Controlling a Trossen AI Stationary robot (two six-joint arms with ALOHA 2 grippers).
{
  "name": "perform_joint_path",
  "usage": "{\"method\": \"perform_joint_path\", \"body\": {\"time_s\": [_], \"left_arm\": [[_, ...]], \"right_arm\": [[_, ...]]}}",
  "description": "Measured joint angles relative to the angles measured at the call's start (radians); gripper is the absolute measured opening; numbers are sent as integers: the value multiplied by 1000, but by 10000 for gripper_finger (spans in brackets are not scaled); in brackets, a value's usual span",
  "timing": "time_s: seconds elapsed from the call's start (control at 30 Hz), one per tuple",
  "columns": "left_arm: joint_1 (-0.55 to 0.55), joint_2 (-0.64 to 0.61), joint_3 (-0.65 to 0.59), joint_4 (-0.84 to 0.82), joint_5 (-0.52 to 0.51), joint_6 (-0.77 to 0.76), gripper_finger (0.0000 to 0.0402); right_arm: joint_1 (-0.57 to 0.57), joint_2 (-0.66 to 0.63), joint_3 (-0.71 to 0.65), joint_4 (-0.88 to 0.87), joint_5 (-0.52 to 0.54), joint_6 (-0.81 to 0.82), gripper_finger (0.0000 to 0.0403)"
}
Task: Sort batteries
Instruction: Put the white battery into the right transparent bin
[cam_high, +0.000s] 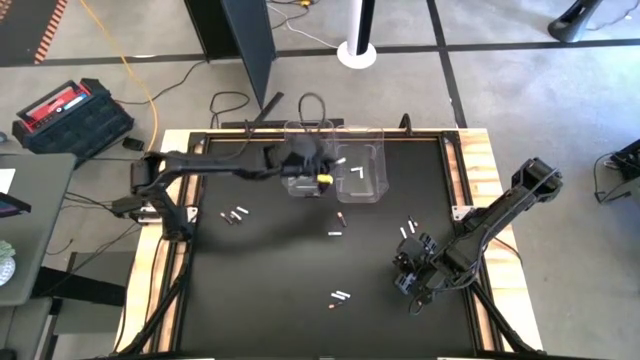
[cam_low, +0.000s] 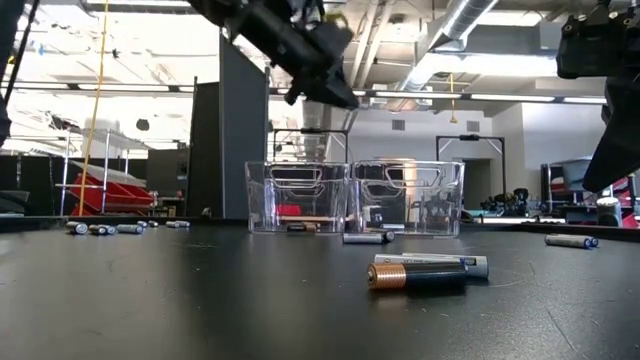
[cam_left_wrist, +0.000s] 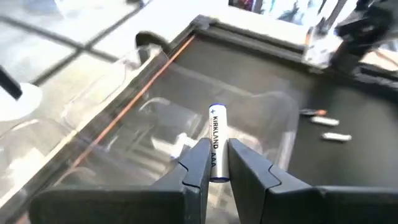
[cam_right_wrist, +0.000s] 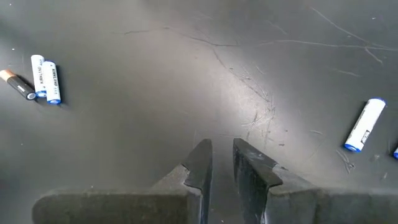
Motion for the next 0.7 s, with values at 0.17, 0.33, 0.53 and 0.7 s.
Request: {"method": "perform_joint_path", "body": {"time_s": [0.17, 0.33, 0.53, 0.7], "left_arm": [[76, 132, 156, -87, 101, 26, 47], [104, 302, 365, -180, 147, 74, 47], [107, 517, 643, -382, 158, 159, 47], [107, 680, 840, -522, 158, 196, 47]], "right_arm": [[-15, 0, 0, -1, 0, 7, 82], [-37, 0, 0, 0, 0, 8, 82], [-52, 0, 0, -1, 0, 21, 82], [-52, 0, -5, 2, 0, 63, 82]]}}
